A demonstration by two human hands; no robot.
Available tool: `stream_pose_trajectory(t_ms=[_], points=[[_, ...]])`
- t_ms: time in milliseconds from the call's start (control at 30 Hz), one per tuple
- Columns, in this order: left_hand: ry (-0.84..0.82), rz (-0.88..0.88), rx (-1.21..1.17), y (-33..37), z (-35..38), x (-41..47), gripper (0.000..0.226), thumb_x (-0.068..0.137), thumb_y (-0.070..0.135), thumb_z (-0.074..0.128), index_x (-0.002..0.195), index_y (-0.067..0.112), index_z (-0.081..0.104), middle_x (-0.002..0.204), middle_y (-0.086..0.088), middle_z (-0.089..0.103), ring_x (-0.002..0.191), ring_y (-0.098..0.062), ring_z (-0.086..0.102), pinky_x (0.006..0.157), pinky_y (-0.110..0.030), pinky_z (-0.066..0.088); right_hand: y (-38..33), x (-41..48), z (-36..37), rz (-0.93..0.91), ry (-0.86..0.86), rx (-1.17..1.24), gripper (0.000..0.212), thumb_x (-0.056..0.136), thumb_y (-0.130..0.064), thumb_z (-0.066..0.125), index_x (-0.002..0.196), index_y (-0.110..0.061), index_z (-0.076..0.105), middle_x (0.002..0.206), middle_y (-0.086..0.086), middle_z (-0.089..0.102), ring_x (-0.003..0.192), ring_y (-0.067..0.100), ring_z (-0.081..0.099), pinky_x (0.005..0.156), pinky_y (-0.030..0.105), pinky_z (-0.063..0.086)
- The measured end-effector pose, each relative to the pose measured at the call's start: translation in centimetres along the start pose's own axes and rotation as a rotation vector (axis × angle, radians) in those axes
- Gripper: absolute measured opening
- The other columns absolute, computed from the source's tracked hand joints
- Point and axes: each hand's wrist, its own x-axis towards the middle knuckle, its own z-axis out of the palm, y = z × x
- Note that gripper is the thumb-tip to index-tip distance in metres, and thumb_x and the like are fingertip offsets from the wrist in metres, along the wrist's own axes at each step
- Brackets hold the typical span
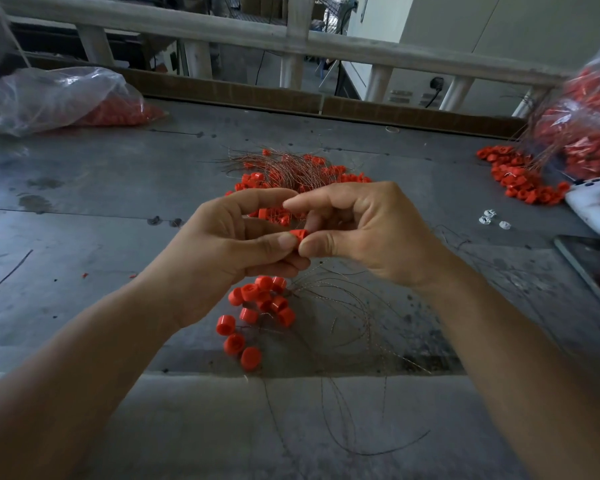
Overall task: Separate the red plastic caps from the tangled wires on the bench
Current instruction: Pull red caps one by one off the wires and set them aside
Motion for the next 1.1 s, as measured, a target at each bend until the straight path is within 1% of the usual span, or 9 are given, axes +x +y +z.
stream_pose_trajectory(t_ms=[100, 200, 333, 567, 667, 733, 833, 1000, 1100], points=[[-0.039, -0.016, -0.021, 0.0, 0.0, -0.1, 0.057, 0.055, 0.017, 0.069, 0.111, 0.016, 0.057, 0.076, -0.014, 0.071, 0.070, -0.024, 0.070, 0.059, -0.024, 0.056, -0.1, -0.1, -0.4, 0.026, -0.098, -0.016, 0.043, 0.064, -0.028, 0.066, 0.106, -0.032, 0.057, 0.078, -0.011, 0.060, 0.076, 0.011, 0.062, 0.070, 0.016, 0.050], [-0.056, -0.032, -0.035, -0.3, 0.1, -0.1, 0.062, 0.058, 0.014, 0.067, 0.117, 0.014, 0.051, 0.078, -0.015, 0.071, 0.071, -0.025, 0.070, 0.059, -0.025, 0.056, -0.2, -0.1, -0.5, 0.033, -0.169, -0.074, 0.025, 0.067, -0.033, 0.063, 0.091, -0.034, 0.062, 0.081, -0.015, 0.055, 0.079, -0.002, 0.055, 0.068, 0.012, 0.045], [-0.065, -0.012, -0.050, -0.3, 0.3, -0.1, 0.067, 0.061, 0.024, 0.070, 0.123, 0.012, 0.048, 0.081, -0.014, 0.072, 0.075, -0.025, 0.070, 0.062, -0.025, 0.056, 0.1, 0.0, -0.2, -0.007, -0.157, -0.142, 0.013, 0.074, -0.028, 0.064, 0.081, -0.035, 0.057, 0.082, -0.017, 0.050, 0.076, -0.005, 0.052, 0.063, 0.010, 0.042], [0.042, 0.150, 0.195, -0.4, 1.0, -0.4, 0.066, 0.051, 0.033, 0.072, 0.114, 0.029, 0.052, 0.077, -0.006, 0.072, 0.069, -0.020, 0.071, 0.063, -0.022, 0.055, 0.4, 0.0, 0.7, -0.094, -0.077, -0.300, 0.007, 0.080, -0.009, 0.059, 0.085, -0.006, 0.062, 0.082, -0.015, 0.045, 0.076, -0.001, 0.046, 0.068, 0.008, 0.037], [0.036, 0.174, 0.198, -0.3, 0.9, -0.4, 0.066, 0.055, 0.030, 0.072, 0.117, 0.029, 0.049, 0.077, -0.004, 0.073, 0.068, -0.018, 0.070, 0.062, -0.020, 0.054, 0.0, -0.1, 1.1, -0.136, -0.043, -0.329, 0.005, 0.080, -0.008, 0.059, 0.083, -0.004, 0.061, 0.080, -0.015, 0.044, 0.074, 0.005, 0.047, 0.067, 0.019, 0.042], [0.025, 0.176, 0.182, -0.3, 0.9, -0.5, 0.071, 0.057, 0.023, 0.077, 0.121, 0.028, 0.046, 0.077, -0.006, 0.073, 0.067, -0.019, 0.070, 0.062, -0.021, 0.054, -0.2, -0.1, 1.4, -0.143, -0.018, -0.333, 0.007, 0.078, -0.010, 0.058, 0.082, -0.005, 0.061, 0.078, -0.013, 0.045, 0.073, 0.009, 0.049, 0.066, 0.028, 0.046], [0.025, 0.180, 0.135, -0.2, 0.9, -0.6, 0.073, 0.059, 0.019, 0.075, 0.123, 0.028, 0.043, 0.075, -0.011, 0.072, 0.066, -0.022, 0.070, 0.060, -0.023, 0.055, -0.5, -0.2, 1.7, -0.135, 0.014, -0.307, 0.008, 0.076, -0.010, 0.058, 0.081, -0.005, 0.062, 0.077, -0.011, 0.047, 0.072, 0.010, 0.050, 0.064, 0.030, 0.047], [0.041, 0.147, 0.076, 0.1, 1.1, -0.5, 0.069, 0.057, 0.016, 0.067, 0.122, 0.025, 0.045, 0.076, -0.018, 0.070, 0.064, -0.022, 0.070, 0.058, -0.025, 0.056, -0.3, -0.1, 1.3, -0.054, -0.023, -0.237, 0.011, 0.081, -0.004, 0.063, 0.080, -0.014, 0.059, 0.079, -0.014, 0.048, 0.071, 0.000, 0.048, 0.064, 0.013, 0.041], [0.025, 0.092, 0.015, 0.2, 1.1, -0.5, 0.066, 0.057, 0.023, 0.068, 0.120, 0.019, 0.051, 0.077, -0.016, 0.071, 0.068, -0.025, 0.070, 0.060, -0.024, 0.055, -0.4, 0.0, 1.0, -0.003, -0.024, -0.146, 0.017, 0.080, -0.014, 0.067, 0.077, -0.026, 0.056, 0.079, -0.013, 0.050, 0.070, -0.003, 0.050, 0.063, 0.011, 0.043]])
